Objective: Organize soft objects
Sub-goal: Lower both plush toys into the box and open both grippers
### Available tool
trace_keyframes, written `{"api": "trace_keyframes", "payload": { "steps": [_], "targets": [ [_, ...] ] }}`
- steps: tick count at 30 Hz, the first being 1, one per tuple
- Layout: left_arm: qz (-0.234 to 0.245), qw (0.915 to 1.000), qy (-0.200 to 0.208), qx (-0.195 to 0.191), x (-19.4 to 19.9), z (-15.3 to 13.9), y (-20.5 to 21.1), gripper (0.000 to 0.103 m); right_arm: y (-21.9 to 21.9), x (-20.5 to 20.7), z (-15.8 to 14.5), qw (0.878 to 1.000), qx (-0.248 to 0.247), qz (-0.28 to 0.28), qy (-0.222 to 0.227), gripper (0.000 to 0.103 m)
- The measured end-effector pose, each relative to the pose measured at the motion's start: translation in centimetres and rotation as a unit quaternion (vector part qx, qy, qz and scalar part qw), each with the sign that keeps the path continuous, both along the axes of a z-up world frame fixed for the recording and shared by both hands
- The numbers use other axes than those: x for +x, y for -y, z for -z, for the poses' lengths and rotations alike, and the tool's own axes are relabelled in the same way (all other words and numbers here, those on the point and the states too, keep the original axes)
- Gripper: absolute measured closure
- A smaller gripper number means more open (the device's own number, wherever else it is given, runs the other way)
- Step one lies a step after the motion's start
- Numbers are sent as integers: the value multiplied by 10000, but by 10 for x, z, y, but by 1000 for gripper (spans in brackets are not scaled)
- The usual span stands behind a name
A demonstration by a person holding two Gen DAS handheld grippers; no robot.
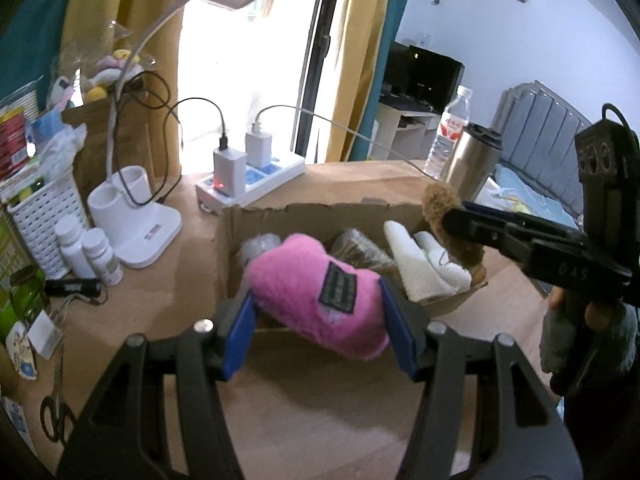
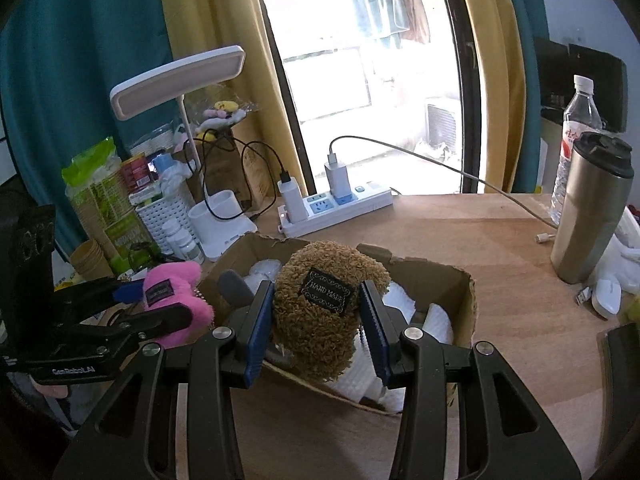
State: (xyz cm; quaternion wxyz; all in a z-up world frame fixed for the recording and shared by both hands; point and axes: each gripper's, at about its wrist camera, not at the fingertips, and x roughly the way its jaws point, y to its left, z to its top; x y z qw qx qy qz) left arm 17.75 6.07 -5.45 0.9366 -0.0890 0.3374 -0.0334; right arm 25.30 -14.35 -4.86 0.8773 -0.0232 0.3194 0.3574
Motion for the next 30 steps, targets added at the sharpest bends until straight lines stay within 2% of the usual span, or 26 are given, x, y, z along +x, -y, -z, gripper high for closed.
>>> {"api": "trace_keyframes", "payload": {
  "steps": [17,26,30],
  "targets": [
    [18,9995,-280,-107,49,27,-3,43,-8,23,16,9996,16,-197,-205,58],
    [-35,9981,-581,-221,66,51,-14,43,-23,31,32,9987,-62,-290,-410,58],
    [-22,9984,-547,-167,66,54,-13,42,-30,32,41,9981,-179,-314,-491,58]
  ]
}}
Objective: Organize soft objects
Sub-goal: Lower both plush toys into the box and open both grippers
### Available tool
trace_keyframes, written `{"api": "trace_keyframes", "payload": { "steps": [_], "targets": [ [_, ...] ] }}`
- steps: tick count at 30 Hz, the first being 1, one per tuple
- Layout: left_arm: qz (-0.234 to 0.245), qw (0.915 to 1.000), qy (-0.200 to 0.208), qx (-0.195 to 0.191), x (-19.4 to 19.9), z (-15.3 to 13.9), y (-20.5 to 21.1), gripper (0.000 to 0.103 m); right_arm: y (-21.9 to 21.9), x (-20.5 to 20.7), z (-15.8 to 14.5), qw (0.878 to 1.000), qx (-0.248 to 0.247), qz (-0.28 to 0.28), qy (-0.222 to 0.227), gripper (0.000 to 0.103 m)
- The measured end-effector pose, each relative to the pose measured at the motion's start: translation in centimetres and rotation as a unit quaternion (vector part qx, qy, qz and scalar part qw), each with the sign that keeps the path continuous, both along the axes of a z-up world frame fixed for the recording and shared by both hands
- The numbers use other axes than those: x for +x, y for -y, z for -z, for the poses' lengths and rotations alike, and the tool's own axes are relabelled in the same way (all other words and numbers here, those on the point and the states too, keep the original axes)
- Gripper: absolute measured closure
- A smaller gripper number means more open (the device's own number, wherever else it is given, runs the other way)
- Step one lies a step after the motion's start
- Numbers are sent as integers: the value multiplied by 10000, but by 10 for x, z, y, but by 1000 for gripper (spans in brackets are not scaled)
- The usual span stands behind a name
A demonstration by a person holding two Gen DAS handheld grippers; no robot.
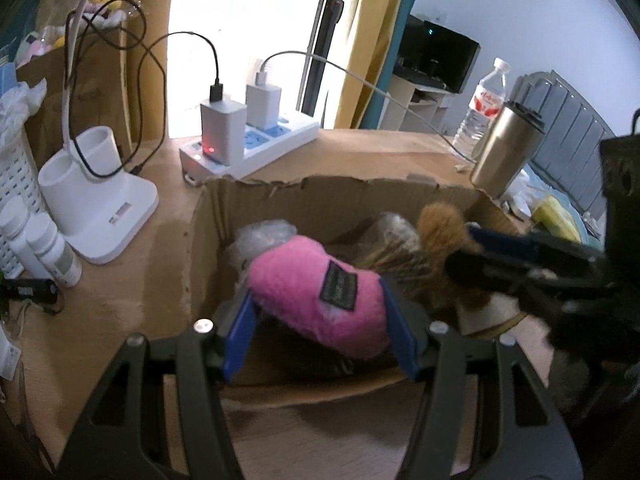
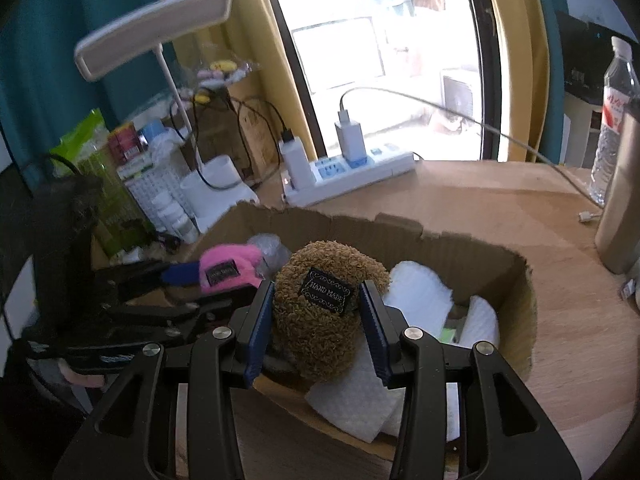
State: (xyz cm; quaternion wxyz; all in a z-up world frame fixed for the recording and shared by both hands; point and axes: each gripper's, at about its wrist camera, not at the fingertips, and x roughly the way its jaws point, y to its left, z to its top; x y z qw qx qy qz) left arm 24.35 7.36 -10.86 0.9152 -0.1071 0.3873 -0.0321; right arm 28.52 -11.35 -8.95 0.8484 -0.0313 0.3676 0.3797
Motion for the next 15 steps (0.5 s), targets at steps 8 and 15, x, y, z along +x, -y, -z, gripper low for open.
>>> {"api": "trace_keyframes", "payload": {
  "steps": [8,15],
  "targets": [
    [8,9999,24,142,-1,1,3,41,-6,1,12,9997,-234,47,-79,57],
    [-60,9997,2,247,-6,-3,3,38,-9,-1,12,9996,-256,110,-88,54]
  ]
}}
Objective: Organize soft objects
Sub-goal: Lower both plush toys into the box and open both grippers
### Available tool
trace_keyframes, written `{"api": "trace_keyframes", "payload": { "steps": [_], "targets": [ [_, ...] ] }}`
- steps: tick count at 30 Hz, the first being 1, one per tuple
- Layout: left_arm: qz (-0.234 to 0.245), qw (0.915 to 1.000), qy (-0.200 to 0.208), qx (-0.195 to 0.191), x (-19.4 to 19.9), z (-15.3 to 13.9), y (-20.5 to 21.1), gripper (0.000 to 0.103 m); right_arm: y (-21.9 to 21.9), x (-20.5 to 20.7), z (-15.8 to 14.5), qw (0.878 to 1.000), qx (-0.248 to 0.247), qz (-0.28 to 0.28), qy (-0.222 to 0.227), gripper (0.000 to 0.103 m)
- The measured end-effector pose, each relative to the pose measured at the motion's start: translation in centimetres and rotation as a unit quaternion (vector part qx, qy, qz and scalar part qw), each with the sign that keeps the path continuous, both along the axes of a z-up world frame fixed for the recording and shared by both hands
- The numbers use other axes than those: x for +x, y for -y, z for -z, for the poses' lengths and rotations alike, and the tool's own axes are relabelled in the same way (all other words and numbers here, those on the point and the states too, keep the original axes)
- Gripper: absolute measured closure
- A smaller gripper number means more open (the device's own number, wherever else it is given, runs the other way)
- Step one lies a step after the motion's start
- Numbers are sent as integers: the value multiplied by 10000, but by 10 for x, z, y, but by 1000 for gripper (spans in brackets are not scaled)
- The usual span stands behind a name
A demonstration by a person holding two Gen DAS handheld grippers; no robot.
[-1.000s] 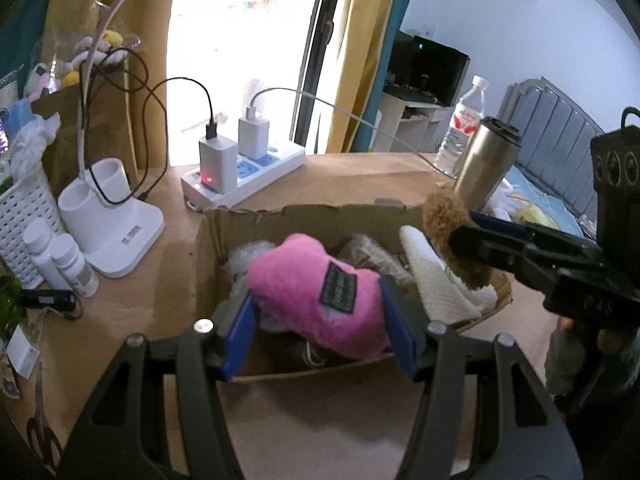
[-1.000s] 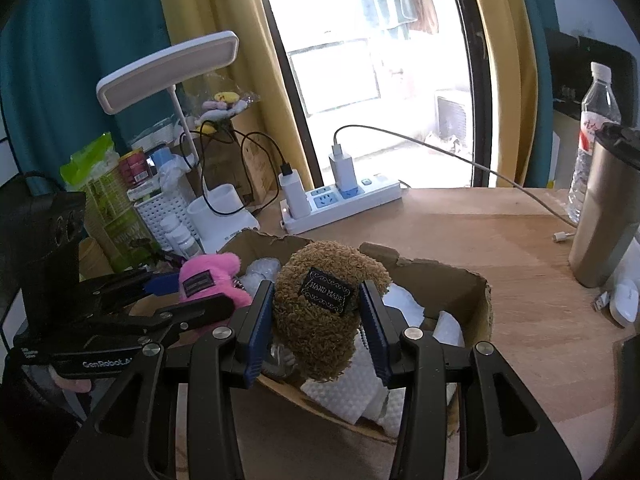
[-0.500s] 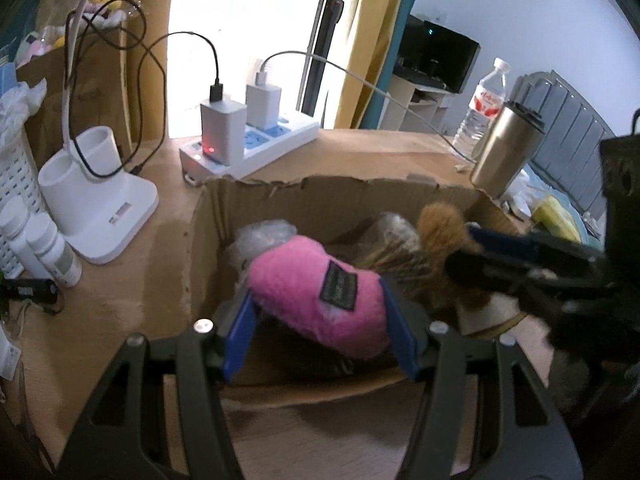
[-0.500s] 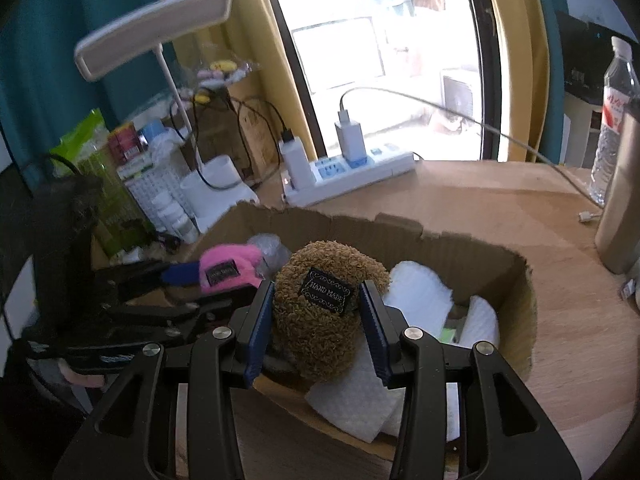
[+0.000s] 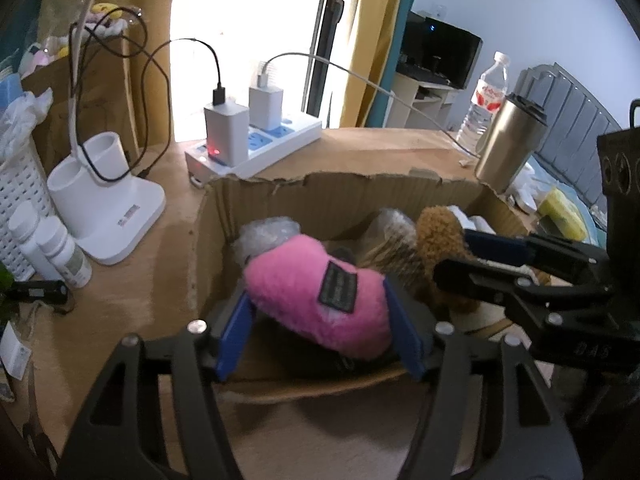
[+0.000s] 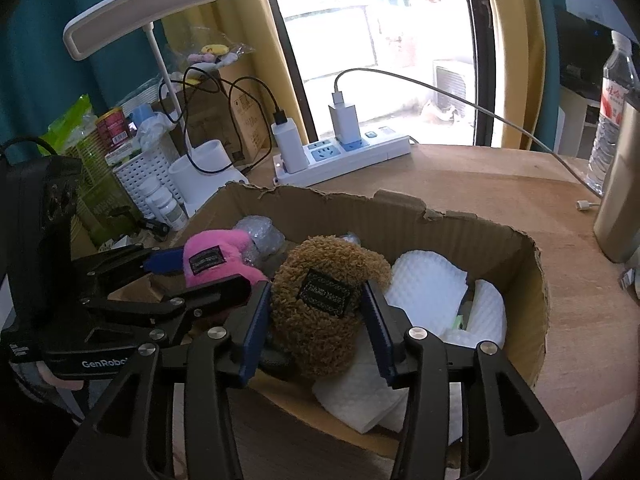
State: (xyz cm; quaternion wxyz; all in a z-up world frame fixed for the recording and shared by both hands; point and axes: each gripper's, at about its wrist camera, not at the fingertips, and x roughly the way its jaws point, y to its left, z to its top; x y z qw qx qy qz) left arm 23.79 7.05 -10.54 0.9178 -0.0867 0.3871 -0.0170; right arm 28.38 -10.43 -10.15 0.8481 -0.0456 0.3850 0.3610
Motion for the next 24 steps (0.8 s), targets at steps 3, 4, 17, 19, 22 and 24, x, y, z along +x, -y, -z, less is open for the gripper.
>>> {"api": "trace_keyframes", "payload": {
  "steps": [3,4,17,19,22,24],
  "targets": [
    [-29,10000,40,33,-5,-3,-2,35,0,-2,-2,10000,3,16,6,51],
    [-43,10000,51,38,-6,-3,-2,35,0,-3,-3,10000,2,13,17,51],
    [-240,9993,273,-36,-31,-19,-10,30,5,-22,-16,9997,-54,78,224,44],
    [-247,9992,309,-42,-35,-22,-9,28,6,-26,-18,9996,-54,88,258,44],
    [-255,9990,363,-55,-41,-25,-9,27,9,-32,-22,9995,-53,100,307,44],
    [-256,9988,404,-55,-46,-28,-8,27,10,-35,-24,9994,-50,112,333,44]
  ]
}}
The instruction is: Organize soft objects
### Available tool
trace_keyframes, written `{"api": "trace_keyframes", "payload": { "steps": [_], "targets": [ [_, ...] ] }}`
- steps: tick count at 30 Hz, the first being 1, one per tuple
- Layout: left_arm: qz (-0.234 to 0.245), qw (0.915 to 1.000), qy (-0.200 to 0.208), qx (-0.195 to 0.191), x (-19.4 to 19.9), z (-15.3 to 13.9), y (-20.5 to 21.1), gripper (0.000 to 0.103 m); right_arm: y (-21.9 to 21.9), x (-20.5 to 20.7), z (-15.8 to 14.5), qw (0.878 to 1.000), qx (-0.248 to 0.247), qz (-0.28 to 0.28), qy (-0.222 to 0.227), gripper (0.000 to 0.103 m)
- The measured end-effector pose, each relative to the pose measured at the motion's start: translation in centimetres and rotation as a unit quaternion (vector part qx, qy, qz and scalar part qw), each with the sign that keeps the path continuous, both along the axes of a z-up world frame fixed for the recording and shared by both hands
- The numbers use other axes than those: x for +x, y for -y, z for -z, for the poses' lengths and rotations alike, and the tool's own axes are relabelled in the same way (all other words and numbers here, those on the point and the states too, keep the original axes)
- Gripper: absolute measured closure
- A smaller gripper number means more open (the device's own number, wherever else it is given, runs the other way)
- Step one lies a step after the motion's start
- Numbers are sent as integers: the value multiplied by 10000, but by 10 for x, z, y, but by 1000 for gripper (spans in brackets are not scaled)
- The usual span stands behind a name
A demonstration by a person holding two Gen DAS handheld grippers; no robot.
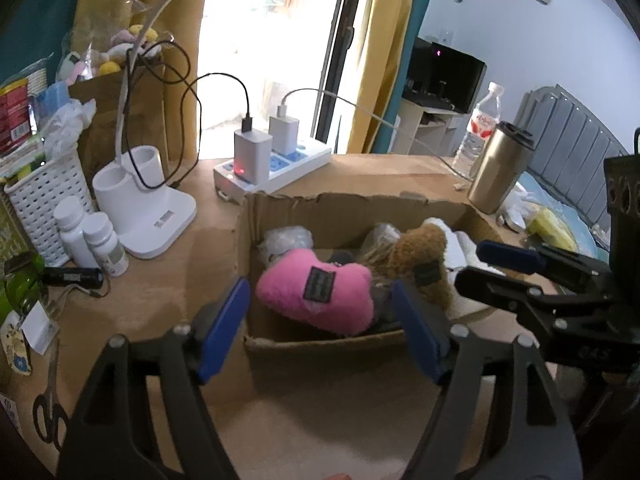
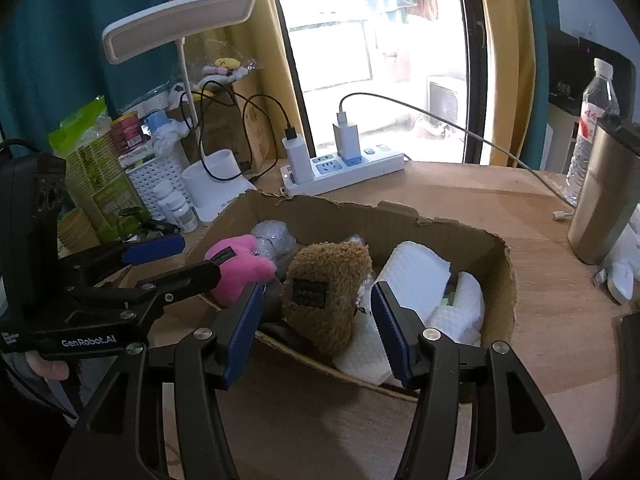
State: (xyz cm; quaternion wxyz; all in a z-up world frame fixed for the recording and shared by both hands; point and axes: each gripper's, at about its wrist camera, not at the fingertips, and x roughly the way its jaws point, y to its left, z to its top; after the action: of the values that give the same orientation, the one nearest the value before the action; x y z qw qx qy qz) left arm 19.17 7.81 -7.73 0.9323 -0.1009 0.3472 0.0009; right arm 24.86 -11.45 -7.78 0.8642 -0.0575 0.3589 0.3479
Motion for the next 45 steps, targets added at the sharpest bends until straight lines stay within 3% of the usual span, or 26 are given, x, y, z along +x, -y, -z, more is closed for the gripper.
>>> {"api": "trace_keyframes", "payload": {
  "steps": [20,25,32,38,45],
  "targets": [
    [87,9987,507,-2,-48,-31,14,25,24,-44,-27,9984,22,302,482,42],
    [115,9976,686,22,-63,-38,19,7,30,-57,-33,9972,17,385,635,39],
    [55,9944,1049,122,-88,-53,25,7,41,-78,-44,9941,51,536,938,32],
    [-11,9892,1458,165,-112,-69,30,6,54,-97,-53,9906,116,705,1164,31],
    [-13,9861,1631,308,-133,-77,42,6,70,-123,-61,9858,162,873,1423,30]
  ]
}}
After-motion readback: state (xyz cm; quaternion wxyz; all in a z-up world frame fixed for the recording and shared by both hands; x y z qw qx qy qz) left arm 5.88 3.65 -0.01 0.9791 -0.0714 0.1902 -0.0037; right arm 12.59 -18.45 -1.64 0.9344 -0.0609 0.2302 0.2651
